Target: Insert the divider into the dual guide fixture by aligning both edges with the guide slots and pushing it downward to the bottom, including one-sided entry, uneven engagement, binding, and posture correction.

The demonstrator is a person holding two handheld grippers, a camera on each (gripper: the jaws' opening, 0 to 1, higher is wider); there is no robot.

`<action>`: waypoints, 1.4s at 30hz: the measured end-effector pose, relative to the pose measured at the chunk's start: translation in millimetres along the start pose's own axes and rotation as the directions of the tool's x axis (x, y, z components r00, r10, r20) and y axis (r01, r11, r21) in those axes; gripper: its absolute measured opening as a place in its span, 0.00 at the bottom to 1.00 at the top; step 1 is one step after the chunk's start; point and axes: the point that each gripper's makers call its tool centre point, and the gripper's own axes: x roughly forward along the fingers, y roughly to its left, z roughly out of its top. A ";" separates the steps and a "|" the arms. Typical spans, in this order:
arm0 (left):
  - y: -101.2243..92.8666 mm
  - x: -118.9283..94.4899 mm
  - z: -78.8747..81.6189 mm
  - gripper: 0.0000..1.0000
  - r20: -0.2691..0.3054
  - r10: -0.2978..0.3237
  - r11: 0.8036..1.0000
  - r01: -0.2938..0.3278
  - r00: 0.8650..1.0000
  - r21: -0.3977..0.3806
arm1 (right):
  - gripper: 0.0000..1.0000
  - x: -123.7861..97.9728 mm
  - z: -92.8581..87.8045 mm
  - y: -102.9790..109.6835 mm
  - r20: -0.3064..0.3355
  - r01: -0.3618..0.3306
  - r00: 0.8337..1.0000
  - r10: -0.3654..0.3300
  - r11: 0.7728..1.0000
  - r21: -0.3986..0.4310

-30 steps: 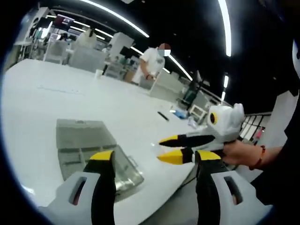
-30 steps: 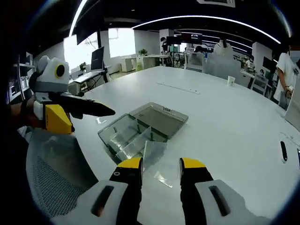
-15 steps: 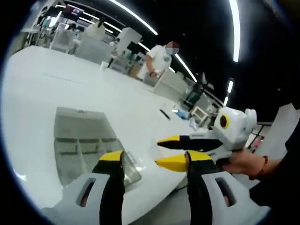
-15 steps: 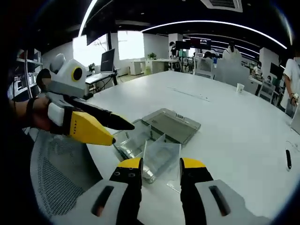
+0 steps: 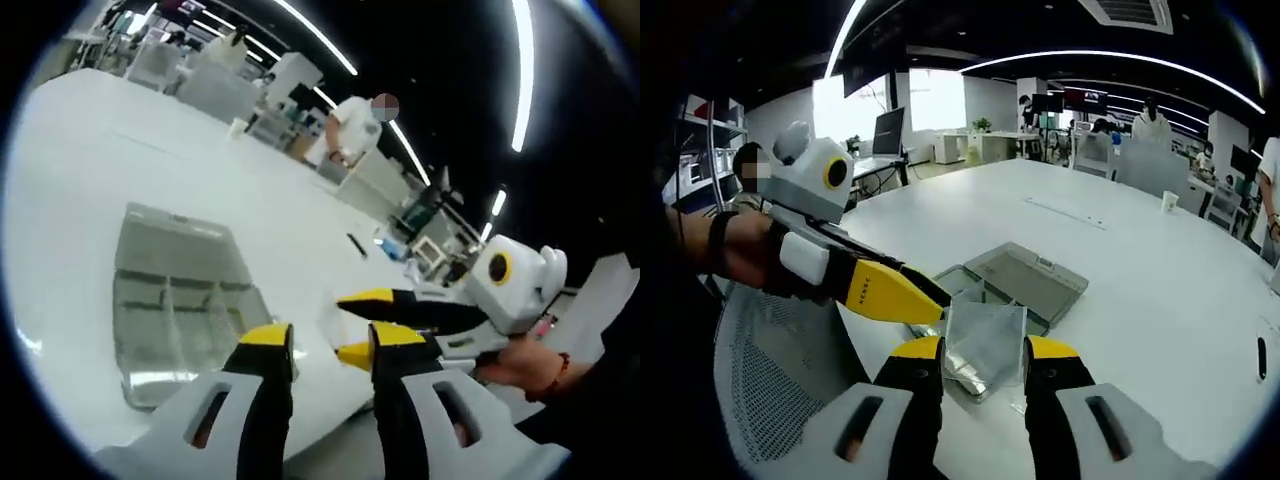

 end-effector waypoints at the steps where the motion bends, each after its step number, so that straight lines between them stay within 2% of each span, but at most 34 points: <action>1: -0.6 -0.4 0.0 0.22 0.002 -0.002 1.000 0.002 1.000 -0.006 | 0.27 -0.1 1.4 0.9 0.003 -0.001 1.000 0.001 1.000 -0.006; 13: 2.1 -0.8 1.1 0.07 0.018 -0.001 0.999 0.002 1.000 -0.050 | 0.27 -1.1 7.2 5.0 0.026 -0.011 1.000 0.011 1.000 0.000; 19: -0.3 -2.0 2.8 0.01 0.034 -0.021 0.997 0.023 0.999 -0.073 | 0.27 -1.0 7.5 8.3 0.028 -0.019 0.999 0.019 1.000 0.000; 22: -4.1 -1.2 3.2 0.00 0.033 -0.044 0.996 0.046 0.998 -0.070 | 0.27 -0.7 7.7 8.1 0.031 -0.021 0.999 0.021 1.000 0.004; 27: -4.2 -2.3 2.0 0.00 0.020 -0.046 0.998 0.047 0.999 -0.043 | 0.27 -0.8 7.6 9.7 0.026 -0.051 0.998 0.052 0.998 -0.027; 35: -7.3 -9.8 2.5 0.00 0.001 -0.022 0.995 0.021 1.000 0.093 | 0.26 -1.5 9.7 12.8 0.003 -0.081 0.997 0.082 0.994 -0.076; 37: -7.2 -12.1 2.8 0.00 -0.004 -0.015 0.992 0.015 1.000 0.125 | 0.28 -2.2 13.7 12.8 0.012 -0.089 0.996 0.090 0.991 -0.099; 42: -4.1 -19.4 0.0 0.00 -0.028 0.021 0.973 -0.014 0.999 0.231 | 0.28 -3.5 12.0 14.4 -0.034 -0.120 0.993 0.115 0.973 -0.199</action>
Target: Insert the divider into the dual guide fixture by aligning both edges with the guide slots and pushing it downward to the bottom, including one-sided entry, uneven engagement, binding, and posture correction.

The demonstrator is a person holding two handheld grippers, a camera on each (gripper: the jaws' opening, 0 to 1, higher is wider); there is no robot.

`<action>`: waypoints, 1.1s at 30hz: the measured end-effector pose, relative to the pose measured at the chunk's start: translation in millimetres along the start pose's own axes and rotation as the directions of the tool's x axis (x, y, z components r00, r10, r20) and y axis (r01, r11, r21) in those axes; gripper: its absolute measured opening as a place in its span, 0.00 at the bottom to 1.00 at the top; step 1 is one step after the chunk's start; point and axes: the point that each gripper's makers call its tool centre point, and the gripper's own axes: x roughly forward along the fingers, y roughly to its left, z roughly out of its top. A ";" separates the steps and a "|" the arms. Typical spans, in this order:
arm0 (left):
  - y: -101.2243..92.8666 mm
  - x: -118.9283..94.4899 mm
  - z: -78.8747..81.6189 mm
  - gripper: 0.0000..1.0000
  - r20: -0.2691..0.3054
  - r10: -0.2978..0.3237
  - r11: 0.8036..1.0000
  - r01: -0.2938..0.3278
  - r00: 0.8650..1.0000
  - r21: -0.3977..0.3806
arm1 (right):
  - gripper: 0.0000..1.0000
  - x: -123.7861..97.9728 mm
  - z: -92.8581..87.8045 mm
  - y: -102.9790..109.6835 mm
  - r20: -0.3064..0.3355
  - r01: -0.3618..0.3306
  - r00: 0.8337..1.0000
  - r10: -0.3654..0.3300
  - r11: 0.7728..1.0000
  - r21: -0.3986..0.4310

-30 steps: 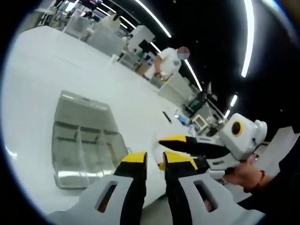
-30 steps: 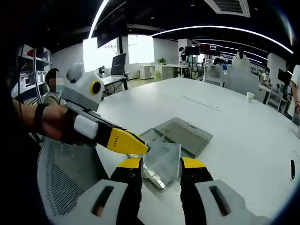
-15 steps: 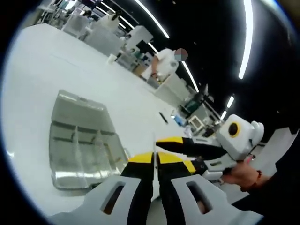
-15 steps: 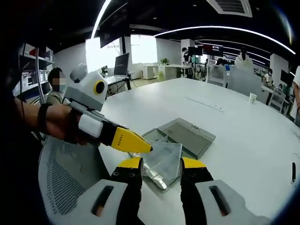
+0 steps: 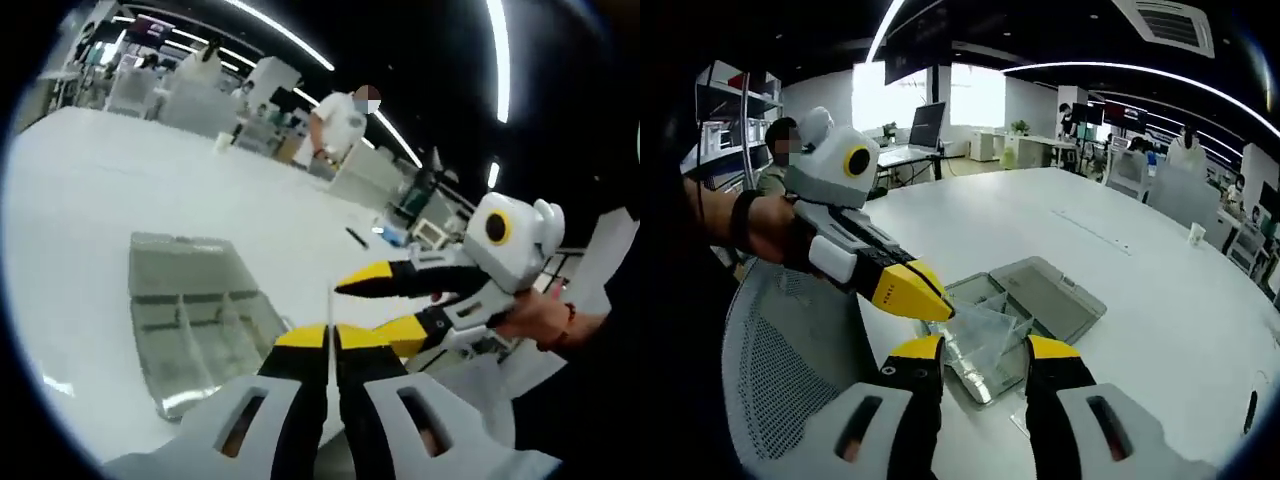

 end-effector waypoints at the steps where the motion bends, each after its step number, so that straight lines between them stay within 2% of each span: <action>1: -0.1 -2.2 -1.3 0.00 -0.010 0.008 1.000 -0.008 1.000 0.020 | 0.29 -0.1 0.9 1.3 0.002 -0.009 1.000 0.009 1.000 -0.008; 6: -2.7 -8.4 -0.7 0.00 -0.012 0.021 0.995 -0.020 1.000 0.096 | 0.29 -0.2 2.5 8.2 -0.024 -0.062 0.998 0.060 0.993 -0.098; 11: -4.7 -11.8 -6.7 0.00 -0.057 0.038 0.971 -0.023 0.998 0.236 | 0.28 -0.9 4.3 15.0 -0.063 -0.115 0.993 0.105 0.973 -0.198; 16: -8.8 -14.6 -7.1 0.00 -0.053 0.044 0.965 -0.029 0.998 0.260 | 0.28 0.4 6.0 18.5 -0.081 -0.143 0.989 0.127 0.960 -0.240; 26: -12.5 -22.0 -8.3 0.00 -0.061 0.044 0.937 -0.020 0.997 0.349 | 0.23 -0.6 11.0 29.3 -0.124 -0.217 0.975 0.187 0.924 -0.315; 31: -13.8 -24.6 -7.2 0.00 -0.062 0.038 0.923 -0.011 0.997 0.384 | 0.20 -0.5 9.2 34.8 -0.172 -0.266 0.961 0.217 0.897 -0.353; 33: -13.7 -25.6 -8.1 0.00 -0.070 0.044 0.917 -0.012 0.997 0.400 | 0.18 0.1 7.1 33.9 -0.198 -0.273 0.957 0.214 0.895 -0.353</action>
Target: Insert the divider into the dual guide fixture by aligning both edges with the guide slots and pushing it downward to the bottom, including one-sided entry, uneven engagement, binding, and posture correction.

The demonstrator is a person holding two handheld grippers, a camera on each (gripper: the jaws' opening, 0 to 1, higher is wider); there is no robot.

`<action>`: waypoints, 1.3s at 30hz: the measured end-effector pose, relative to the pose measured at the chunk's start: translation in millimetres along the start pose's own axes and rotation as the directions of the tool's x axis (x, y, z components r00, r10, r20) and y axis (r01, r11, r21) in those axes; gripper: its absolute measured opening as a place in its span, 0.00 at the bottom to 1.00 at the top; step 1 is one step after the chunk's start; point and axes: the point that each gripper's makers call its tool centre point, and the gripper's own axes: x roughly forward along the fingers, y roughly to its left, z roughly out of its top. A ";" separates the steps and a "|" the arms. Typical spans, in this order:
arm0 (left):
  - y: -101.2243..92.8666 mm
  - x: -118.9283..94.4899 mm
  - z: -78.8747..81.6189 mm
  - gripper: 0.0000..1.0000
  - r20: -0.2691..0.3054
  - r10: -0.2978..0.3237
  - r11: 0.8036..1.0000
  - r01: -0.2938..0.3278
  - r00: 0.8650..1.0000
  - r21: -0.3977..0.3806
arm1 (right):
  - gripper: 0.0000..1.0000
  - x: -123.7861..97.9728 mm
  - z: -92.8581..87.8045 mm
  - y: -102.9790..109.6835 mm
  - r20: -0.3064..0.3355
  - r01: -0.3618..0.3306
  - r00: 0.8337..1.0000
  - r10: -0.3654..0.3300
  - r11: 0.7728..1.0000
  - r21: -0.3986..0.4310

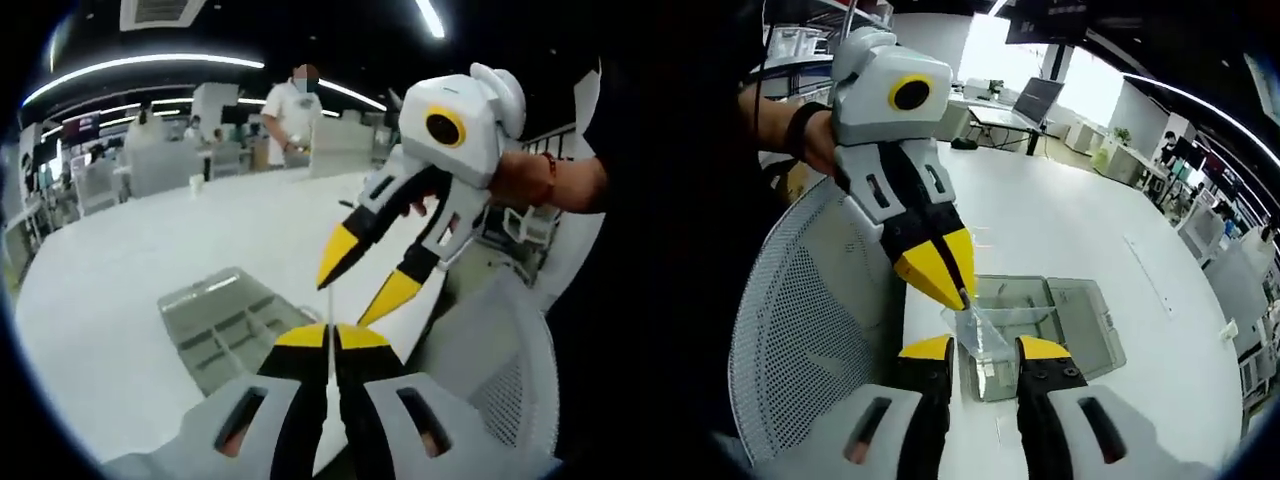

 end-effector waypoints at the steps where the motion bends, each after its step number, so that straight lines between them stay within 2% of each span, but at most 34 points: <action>1: -0.4 -0.6 0.0 0.00 -0.003 0.002 1.000 -0.002 1.000 0.015 | 0.17 0.7 0.4 -0.9 -0.004 0.002 1.000 -0.003 1.000 -0.008; 8: -3.6 2.0 -3.1 0.00 -0.019 -0.034 0.998 0.035 0.999 0.055 | 0.13 5.3 3.1 -0.3 -0.015 -0.023 1.000 0.022 0.999 -0.039; 14: -5.3 1.1 -2.6 0.00 -0.022 -0.051 0.994 0.053 0.998 0.098 | 0.04 8.8 2.8 1.5 -0.027 -0.057 0.998 0.056 0.998 -0.040; 18: -5.6 -0.5 0.8 0.00 -0.002 -0.058 0.983 0.058 0.998 0.175 | 0.02 9.7 4.0 2.8 -0.027 -0.077 0.997 0.076 0.995 -0.068; 25: -1.4 0.4 -0.5 0.00 -0.008 -0.063 0.984 0.063 0.998 0.169 | 0.00 7.7 2.4 6.4 -0.044 -0.114 0.993 0.111 0.990 -0.086; 32: 2.3 7.3 1.1 0.03 0.009 -0.073 0.989 0.071 0.997 0.127 | 0.00 4.7 0.2 6.6 -0.078 -0.138 0.988 0.130 0.985 -0.099; 36: 7.4 10.2 3.3 0.04 0.028 -0.066 0.993 0.063 0.997 0.099 | 0.00 2.7 0.3 1.6 -0.089 -0.129 0.988 0.126 0.991 -0.027; 39: 11.4 12.8 2.7 0.11 0.038 -0.068 0.995 0.065 0.997 0.074 | 0.00 2.6 -1.2 -2.9 -0.096 -0.124 0.988 0.122 0.992 -0.021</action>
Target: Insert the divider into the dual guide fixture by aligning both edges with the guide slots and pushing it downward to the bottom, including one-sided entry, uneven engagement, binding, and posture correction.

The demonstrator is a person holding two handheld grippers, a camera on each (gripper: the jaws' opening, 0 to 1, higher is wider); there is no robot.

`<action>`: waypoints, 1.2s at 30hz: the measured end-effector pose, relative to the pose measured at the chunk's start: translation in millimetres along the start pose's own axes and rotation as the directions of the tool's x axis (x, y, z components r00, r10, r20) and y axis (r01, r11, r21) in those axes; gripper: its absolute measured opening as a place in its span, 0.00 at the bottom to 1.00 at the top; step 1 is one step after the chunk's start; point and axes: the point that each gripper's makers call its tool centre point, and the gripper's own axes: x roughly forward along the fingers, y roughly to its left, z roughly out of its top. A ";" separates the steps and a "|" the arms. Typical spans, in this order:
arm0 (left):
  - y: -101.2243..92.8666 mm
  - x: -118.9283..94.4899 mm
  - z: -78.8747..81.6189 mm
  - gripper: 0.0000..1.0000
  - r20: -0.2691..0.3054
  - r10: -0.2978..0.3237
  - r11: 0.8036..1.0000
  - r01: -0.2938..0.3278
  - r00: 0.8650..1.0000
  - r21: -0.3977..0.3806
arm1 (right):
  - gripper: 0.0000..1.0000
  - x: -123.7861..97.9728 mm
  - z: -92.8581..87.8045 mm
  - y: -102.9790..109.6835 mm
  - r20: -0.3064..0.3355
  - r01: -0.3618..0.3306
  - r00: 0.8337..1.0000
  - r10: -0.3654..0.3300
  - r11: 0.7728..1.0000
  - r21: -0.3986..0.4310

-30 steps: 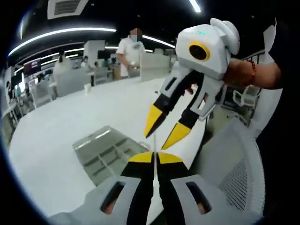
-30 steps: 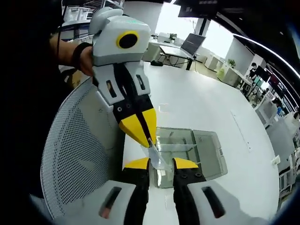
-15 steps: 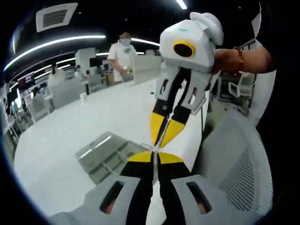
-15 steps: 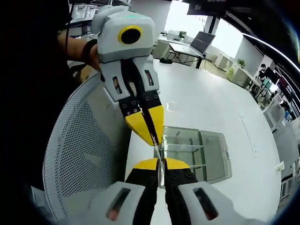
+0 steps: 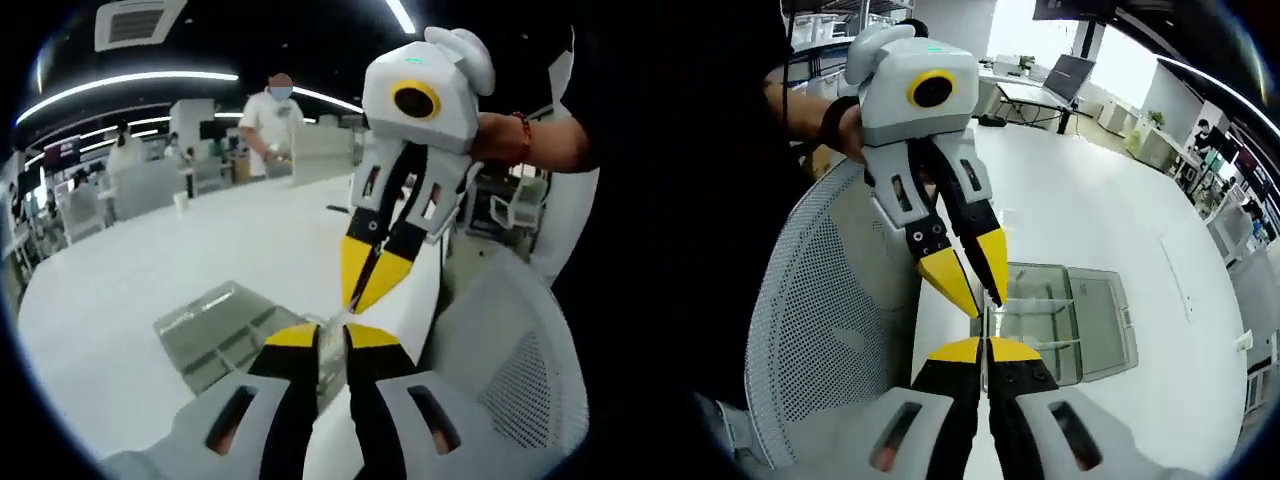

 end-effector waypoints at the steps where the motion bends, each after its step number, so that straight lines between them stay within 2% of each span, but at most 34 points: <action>1: 0.8 -0.1 -1.1 0.12 -0.007 0.002 1.000 -0.002 1.000 0.000 | 0.00 -0.5 -2.2 -1.0 -0.016 0.001 1.000 -0.002 1.000 -0.006; 10: 16.7 -7.8 -7.6 0.23 -0.008 0.040 0.999 -0.041 0.999 -0.026 | 0.00 3.5 -9.0 -11.7 -0.052 0.000 0.999 0.002 1.000 0.030; 15: 21.5 -10.6 -8.7 0.24 -0.002 0.048 0.998 -0.048 0.999 -0.046 | 0.00 4.7 -14.5 -19.2 -0.079 0.003 0.997 0.000 0.999 0.040; 17: 22.5 -11.0 -8.6 0.25 0.001 0.046 0.998 -0.046 0.999 -0.050 | 0.00 4.0 -17.6 -26.9 -0.085 0.023 0.996 -0.020 0.999 0.041; 19: 25.0 -11.6 -10.1 0.25 0.002 0.051 0.997 -0.051 0.999 -0.055 | 0.00 2.9 -21.8 -29.0 -0.097 0.015 0.995 -0.007 0.997 0.075; 22: 27.9 -12.2 -11.5 0.28 0.009 0.056 0.996 -0.055 0.998 -0.065 | 0.00 3.8 -27.0 -34.5 -0.111 0.024 0.994 -0.017 0.998 0.066; 36: 42.5 -16.8 -15.5 0.40 0.006 0.094 0.993 -0.093 0.996 -0.077 | 0.00 15.0 -38.8 -46.9 -0.167 -0.013 0.986 0.023 0.998 0.059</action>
